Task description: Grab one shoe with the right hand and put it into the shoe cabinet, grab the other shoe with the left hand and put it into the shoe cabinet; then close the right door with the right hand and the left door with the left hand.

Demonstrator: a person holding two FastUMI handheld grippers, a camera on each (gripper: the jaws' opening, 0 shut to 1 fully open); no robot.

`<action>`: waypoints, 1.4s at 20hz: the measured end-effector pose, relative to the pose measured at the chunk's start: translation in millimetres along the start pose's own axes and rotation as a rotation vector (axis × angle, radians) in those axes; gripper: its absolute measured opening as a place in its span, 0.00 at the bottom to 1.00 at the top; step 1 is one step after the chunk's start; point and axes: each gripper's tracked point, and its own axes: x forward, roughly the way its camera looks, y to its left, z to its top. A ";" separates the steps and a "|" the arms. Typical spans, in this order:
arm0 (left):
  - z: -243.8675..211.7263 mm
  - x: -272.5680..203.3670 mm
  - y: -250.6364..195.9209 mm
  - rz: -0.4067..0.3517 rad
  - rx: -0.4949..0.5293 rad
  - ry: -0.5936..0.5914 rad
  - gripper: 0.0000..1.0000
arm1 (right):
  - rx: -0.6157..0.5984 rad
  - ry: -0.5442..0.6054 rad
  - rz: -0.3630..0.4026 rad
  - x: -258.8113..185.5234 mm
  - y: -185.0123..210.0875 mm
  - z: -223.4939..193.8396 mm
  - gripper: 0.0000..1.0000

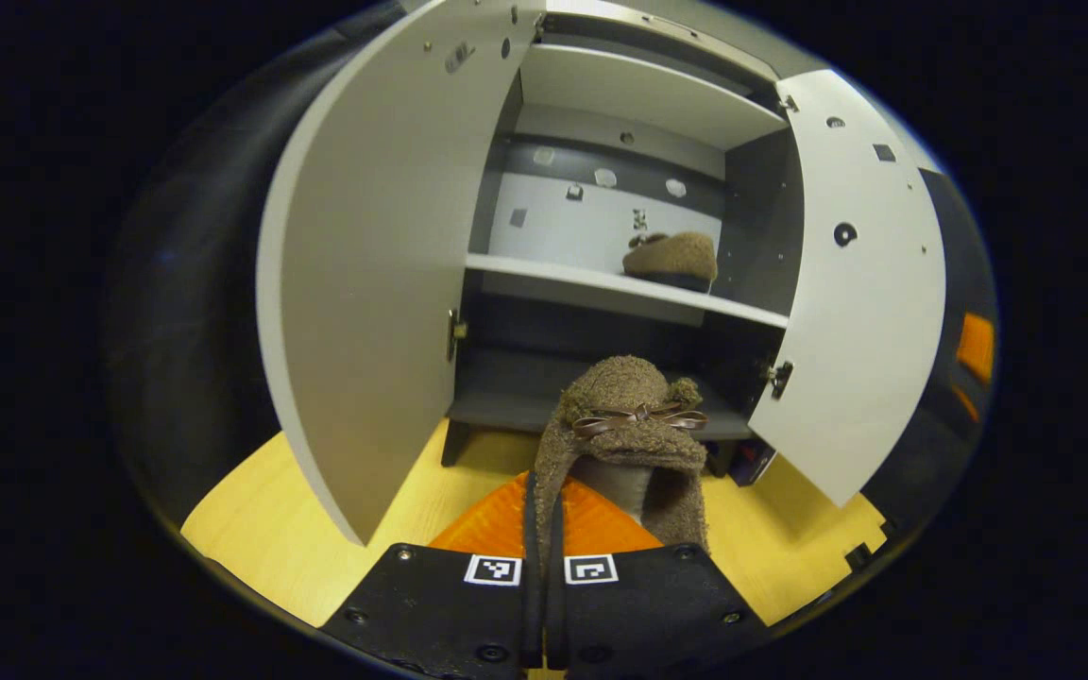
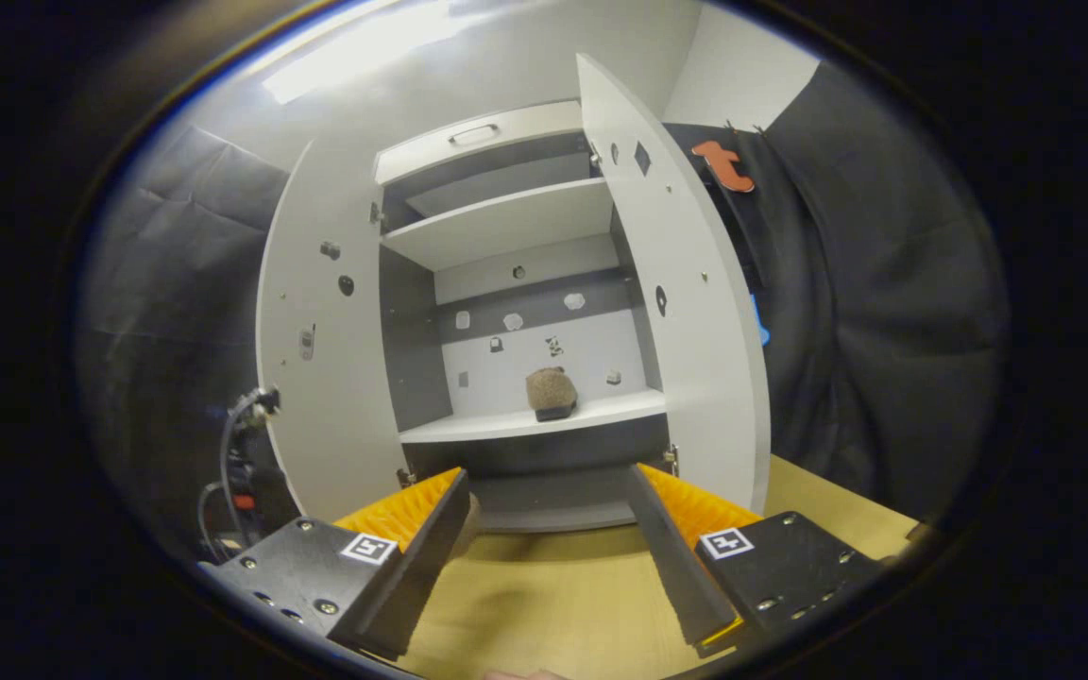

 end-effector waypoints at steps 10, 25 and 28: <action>187.7 -14.5 -18.0 -0.029 0.001 -0.287 0.02 | 0.024 0.003 0.002 -8.4 -11.6 -5.1 1.00; 268.3 167.5 -46.4 0.101 -0.067 -0.328 0.02 | 0.062 -0.029 -0.009 -17.5 -42.3 7.5 1.00; 255.2 210.0 -43.1 0.143 -0.021 -0.294 0.02 | 0.055 -0.019 -0.001 -16.4 -47.7 3.7 1.00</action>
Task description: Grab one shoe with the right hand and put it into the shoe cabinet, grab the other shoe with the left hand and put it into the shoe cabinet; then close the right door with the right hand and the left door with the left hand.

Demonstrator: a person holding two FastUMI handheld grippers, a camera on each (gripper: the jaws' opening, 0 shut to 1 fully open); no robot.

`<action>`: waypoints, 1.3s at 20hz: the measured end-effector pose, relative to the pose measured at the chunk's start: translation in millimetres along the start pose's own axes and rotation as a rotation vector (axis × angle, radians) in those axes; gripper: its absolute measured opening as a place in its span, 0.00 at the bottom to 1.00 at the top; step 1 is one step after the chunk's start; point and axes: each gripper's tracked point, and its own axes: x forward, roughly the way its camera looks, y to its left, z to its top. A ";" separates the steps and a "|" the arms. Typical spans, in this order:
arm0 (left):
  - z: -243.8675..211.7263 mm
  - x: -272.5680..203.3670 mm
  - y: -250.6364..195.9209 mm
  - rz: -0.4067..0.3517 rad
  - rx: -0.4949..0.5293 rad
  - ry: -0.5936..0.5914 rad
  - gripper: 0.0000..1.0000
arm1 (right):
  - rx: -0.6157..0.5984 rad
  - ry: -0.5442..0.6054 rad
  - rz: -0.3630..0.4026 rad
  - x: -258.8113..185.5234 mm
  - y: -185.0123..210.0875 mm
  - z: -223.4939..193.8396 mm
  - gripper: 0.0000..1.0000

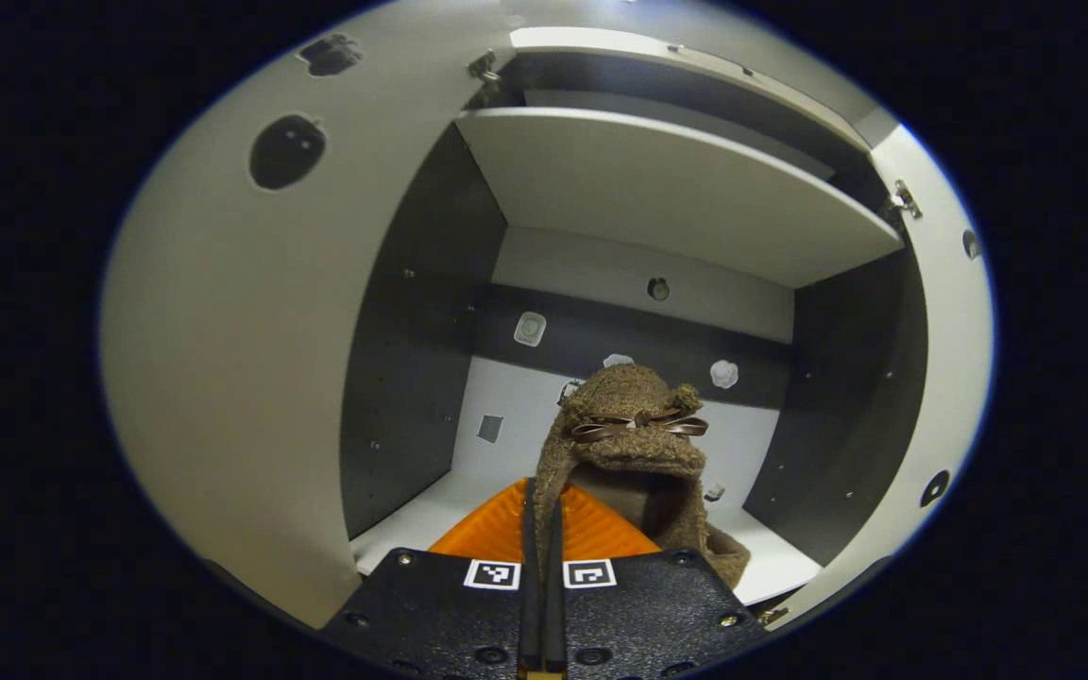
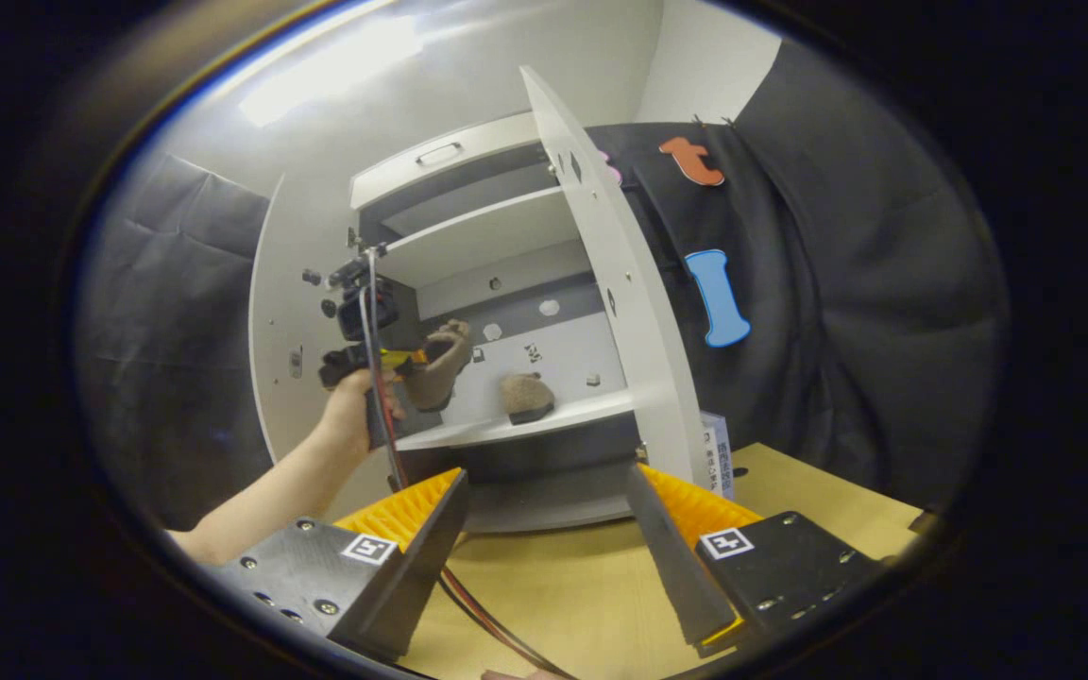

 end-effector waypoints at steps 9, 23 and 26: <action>-52.7 59.1 28.4 0.047 -0.058 0.033 0.05 | 0.022 -0.006 0.005 19.7 -17.1 -10.8 0.98; -33.8 34.2 24.4 -0.031 0.082 -0.023 0.98 | 0.053 -0.032 0.035 5.1 -8.0 -4.5 1.00; -18.4 9.5 25.4 -0.022 0.095 -0.059 0.97 | 0.046 -0.045 0.024 -4.8 -12.4 3.7 1.00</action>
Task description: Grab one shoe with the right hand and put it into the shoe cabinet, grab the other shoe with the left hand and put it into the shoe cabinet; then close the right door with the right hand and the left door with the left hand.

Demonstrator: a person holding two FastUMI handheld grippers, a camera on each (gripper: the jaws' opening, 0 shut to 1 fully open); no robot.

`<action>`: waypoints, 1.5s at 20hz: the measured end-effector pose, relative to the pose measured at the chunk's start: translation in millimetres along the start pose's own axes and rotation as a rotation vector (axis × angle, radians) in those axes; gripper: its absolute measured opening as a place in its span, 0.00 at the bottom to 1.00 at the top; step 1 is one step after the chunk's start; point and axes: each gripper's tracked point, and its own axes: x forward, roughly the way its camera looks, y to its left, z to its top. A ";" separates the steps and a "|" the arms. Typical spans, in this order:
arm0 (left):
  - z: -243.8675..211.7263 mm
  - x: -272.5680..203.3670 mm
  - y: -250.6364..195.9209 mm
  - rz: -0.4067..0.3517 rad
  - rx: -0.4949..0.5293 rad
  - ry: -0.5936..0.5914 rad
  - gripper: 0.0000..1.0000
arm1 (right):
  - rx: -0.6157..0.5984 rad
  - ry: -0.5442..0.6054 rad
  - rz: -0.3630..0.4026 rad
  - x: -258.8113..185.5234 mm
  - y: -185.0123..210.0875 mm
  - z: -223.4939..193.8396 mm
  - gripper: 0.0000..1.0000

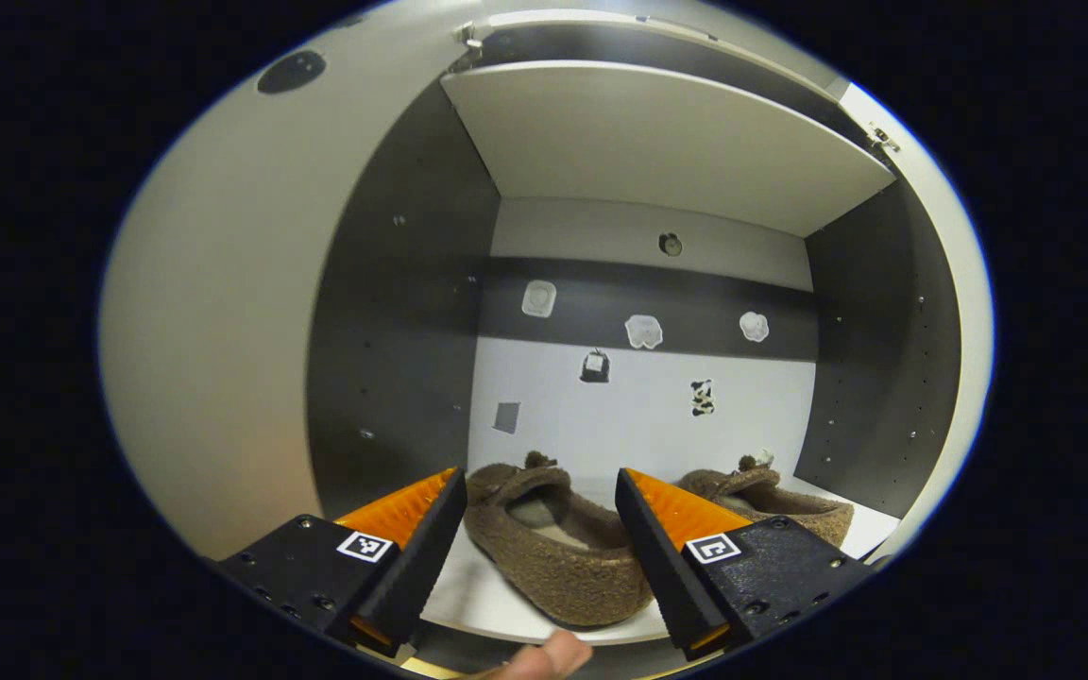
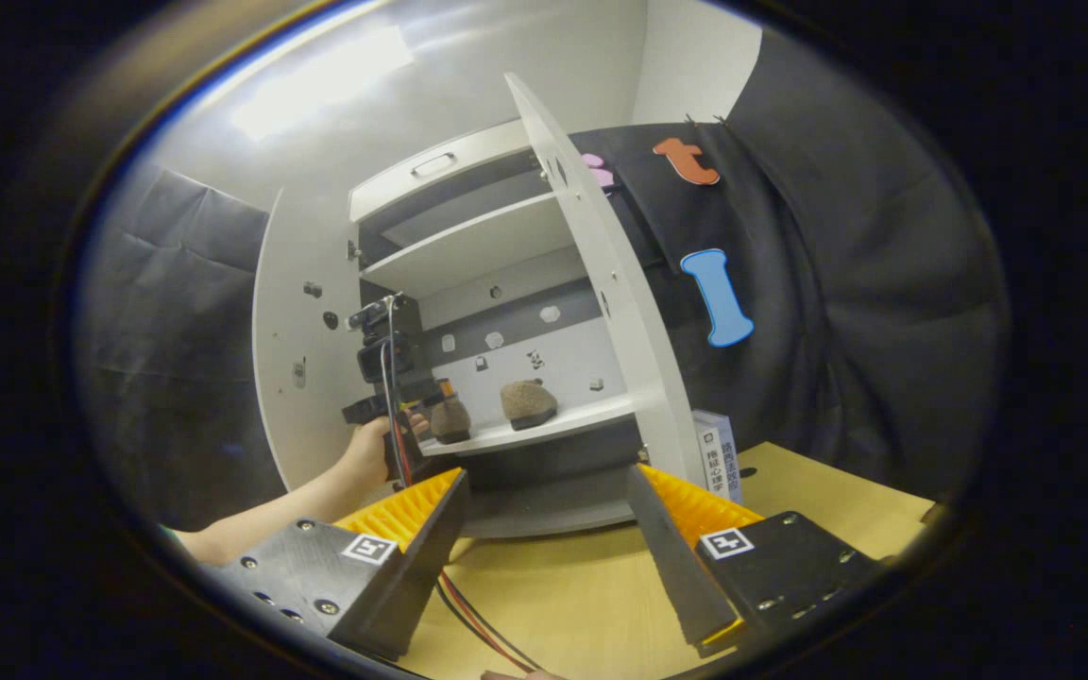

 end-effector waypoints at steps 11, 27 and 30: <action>23.1 -200.6 -15.6 -0.193 0.057 0.004 0.96 | 0.031 -0.072 -0.177 -40.9 -96.0 56.6 0.98; 5.7 -384.5 27.2 -0.264 0.037 0.007 0.93 | -0.255 -0.029 -0.127 10.5 -194.7 190.4 0.98; 13.1 -400.3 22.8 -0.307 0.041 -0.032 0.96 | -0.336 -0.004 -0.081 36.7 -203.8 209.5 0.98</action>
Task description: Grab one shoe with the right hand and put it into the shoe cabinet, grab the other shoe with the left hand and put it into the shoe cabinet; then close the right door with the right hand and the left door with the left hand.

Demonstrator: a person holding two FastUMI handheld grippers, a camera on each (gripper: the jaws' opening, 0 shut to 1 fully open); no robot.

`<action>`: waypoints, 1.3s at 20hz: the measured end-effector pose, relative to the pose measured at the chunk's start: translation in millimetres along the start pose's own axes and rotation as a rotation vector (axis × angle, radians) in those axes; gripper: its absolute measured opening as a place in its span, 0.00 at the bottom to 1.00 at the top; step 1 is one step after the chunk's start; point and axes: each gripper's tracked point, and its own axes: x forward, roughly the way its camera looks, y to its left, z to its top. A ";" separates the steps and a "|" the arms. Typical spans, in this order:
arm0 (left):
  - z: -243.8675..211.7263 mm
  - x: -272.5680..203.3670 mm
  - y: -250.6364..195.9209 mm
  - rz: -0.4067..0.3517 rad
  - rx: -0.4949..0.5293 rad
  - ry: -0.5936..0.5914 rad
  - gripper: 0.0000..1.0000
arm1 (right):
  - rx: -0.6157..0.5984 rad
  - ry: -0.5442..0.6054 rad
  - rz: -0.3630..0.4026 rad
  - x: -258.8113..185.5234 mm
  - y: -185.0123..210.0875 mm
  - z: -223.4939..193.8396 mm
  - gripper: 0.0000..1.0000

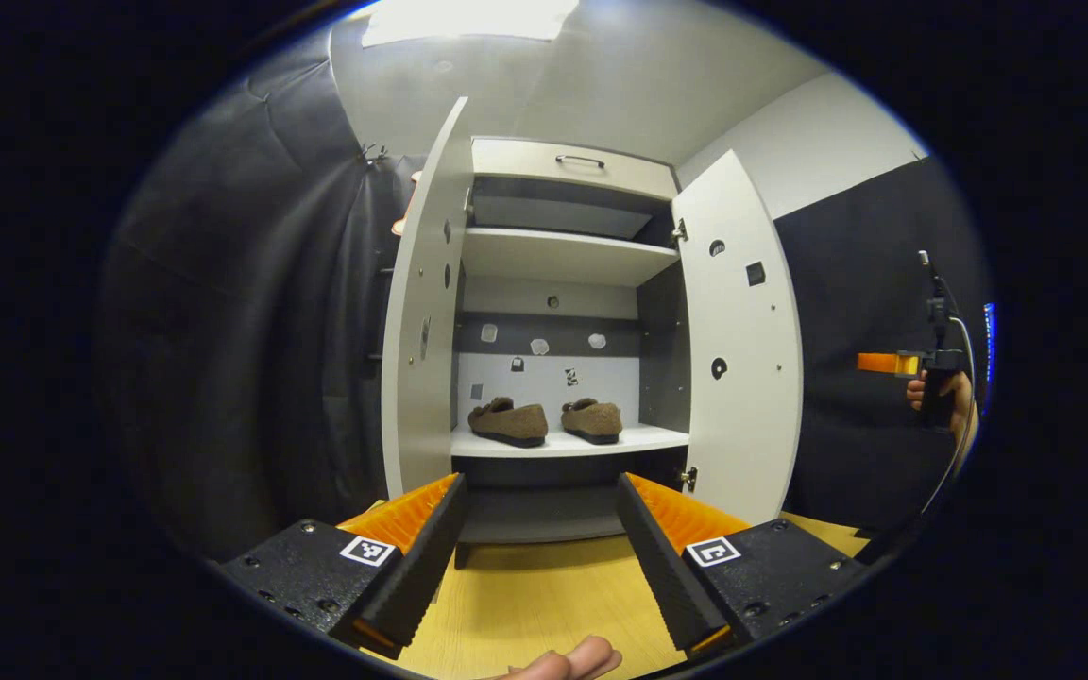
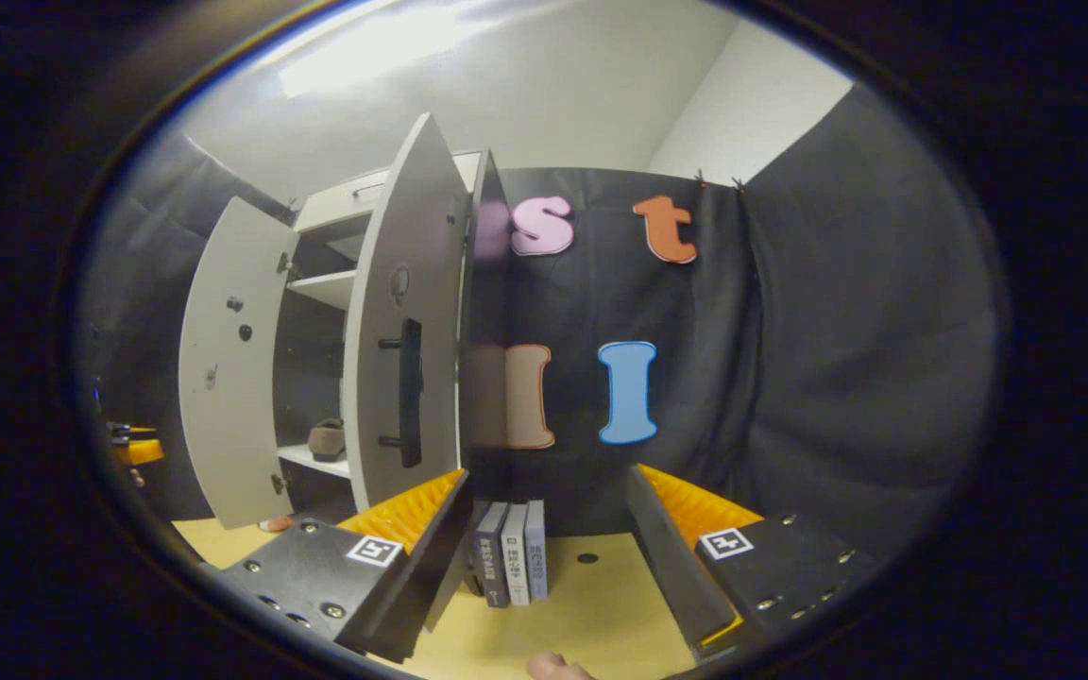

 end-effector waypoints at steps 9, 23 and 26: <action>19.8 -33.0 -18.5 -0.110 0.019 -0.061 0.96 | -0.091 0.142 -0.008 79.7 5.7 16.5 0.96; 9.3 -52.9 13.1 -0.099 -0.013 -0.044 0.99 | -0.032 0.222 0.067 96.5 113.1 15.4 0.92; 9.8 -47.9 16.9 -0.092 -0.027 -0.046 0.96 | -0.019 0.223 0.075 96.1 128.5 16.0 0.92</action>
